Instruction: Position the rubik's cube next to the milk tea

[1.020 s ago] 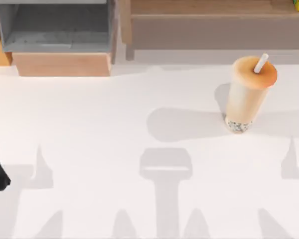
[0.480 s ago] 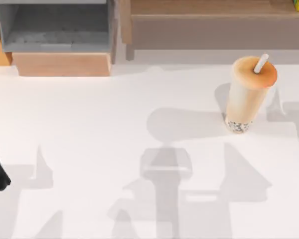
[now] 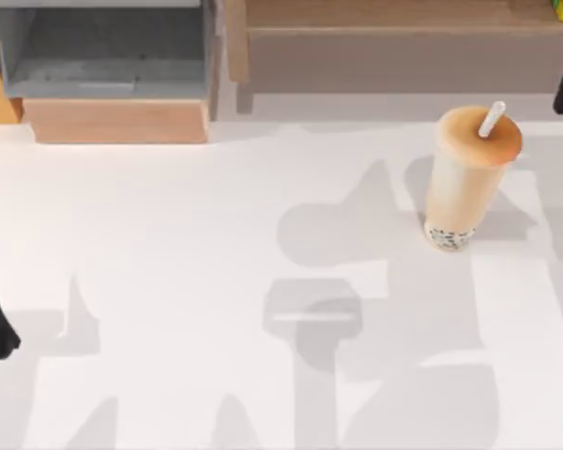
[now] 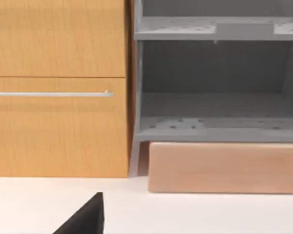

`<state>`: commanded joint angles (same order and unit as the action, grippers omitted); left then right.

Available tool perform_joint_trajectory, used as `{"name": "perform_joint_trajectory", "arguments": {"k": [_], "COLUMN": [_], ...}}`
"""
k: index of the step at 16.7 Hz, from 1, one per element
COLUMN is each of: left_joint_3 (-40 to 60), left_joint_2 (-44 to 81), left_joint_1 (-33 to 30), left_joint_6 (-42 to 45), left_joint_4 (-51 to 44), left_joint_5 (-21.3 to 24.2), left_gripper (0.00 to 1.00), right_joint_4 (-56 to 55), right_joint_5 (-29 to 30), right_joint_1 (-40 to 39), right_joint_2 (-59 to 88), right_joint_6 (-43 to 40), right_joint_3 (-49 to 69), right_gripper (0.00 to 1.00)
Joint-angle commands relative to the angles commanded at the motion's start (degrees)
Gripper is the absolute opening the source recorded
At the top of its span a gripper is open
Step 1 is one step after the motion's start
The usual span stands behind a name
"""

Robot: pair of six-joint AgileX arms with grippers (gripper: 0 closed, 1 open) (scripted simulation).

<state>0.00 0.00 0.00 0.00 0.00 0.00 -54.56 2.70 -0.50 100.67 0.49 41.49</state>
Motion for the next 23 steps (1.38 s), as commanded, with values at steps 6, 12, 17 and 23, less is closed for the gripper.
{"name": "perform_joint_trajectory", "arguments": {"k": [6, 12, 17, 23], "left_joint_3": [0.0, 0.0, 0.0, 0.0], "left_joint_2": [0.0, 0.0, 0.0, 0.0], "left_joint_1": [0.0, 0.0, 0.0, 0.0], "left_joint_6": [0.0, 0.0, 0.0, 0.0], "left_joint_4": [0.0, 0.0, 0.0, 0.0], "left_joint_5": [0.0, 0.0, 0.0, 0.0], "left_gripper": [1.00, 1.00, 1.00, 1.00], "right_joint_4": [-9.1, -9.0, -5.0, -2.5], "right_joint_5": [0.0, 0.0, -0.7, -0.3], "right_joint_1": [-0.4, -0.1, 0.3, 0.1], "right_joint_2": [11.9, 11.8, 12.8, 20.0], "right_joint_6": [0.4, 0.4, 0.4, 0.3], "right_joint_3": [7.3, 7.3, 12.4, 22.5], "right_gripper": [1.00, 1.00, 1.00, 1.00]}}
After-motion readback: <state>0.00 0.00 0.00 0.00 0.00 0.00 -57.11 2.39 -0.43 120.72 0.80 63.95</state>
